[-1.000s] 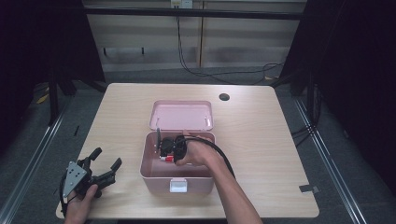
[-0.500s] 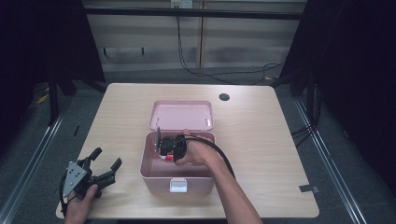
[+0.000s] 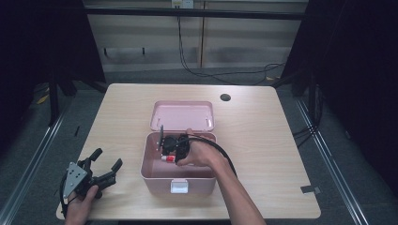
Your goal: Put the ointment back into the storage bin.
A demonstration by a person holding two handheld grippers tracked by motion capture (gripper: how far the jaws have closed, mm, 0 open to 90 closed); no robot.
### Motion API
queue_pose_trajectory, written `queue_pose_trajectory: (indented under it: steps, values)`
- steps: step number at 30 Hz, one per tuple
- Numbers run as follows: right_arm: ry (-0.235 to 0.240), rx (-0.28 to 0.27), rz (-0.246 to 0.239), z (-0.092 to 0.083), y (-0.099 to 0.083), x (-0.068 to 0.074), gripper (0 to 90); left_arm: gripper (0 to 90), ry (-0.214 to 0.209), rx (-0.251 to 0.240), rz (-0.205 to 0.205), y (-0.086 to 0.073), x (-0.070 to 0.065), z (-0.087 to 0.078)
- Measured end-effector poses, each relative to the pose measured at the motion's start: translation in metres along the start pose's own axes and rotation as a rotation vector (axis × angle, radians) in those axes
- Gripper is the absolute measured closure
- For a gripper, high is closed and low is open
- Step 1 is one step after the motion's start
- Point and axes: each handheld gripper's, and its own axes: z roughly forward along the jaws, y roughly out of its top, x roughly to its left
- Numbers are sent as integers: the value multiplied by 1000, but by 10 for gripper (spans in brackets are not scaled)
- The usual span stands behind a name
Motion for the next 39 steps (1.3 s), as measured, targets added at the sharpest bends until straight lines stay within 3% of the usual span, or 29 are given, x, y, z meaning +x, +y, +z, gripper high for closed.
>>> queue_pose_trajectory:
  steps: [7,14,27,35,39]
  values:
    - [-12,-40,14,-11,-3,1,537,157,1,-1,0,0,0,0]
    - [15,-104,40,-27,-12,2,520,157,0,0,0,0,0,0]
    - [23,-272,78,-62,-26,6,454,157,0,0,0,0,0,0]
    - [19,-360,149,-75,-42,5,437,157,0,0,0,0,0,0]
    - [13,-433,175,-81,-53,4,441,157,0,0,0,0,0,0]
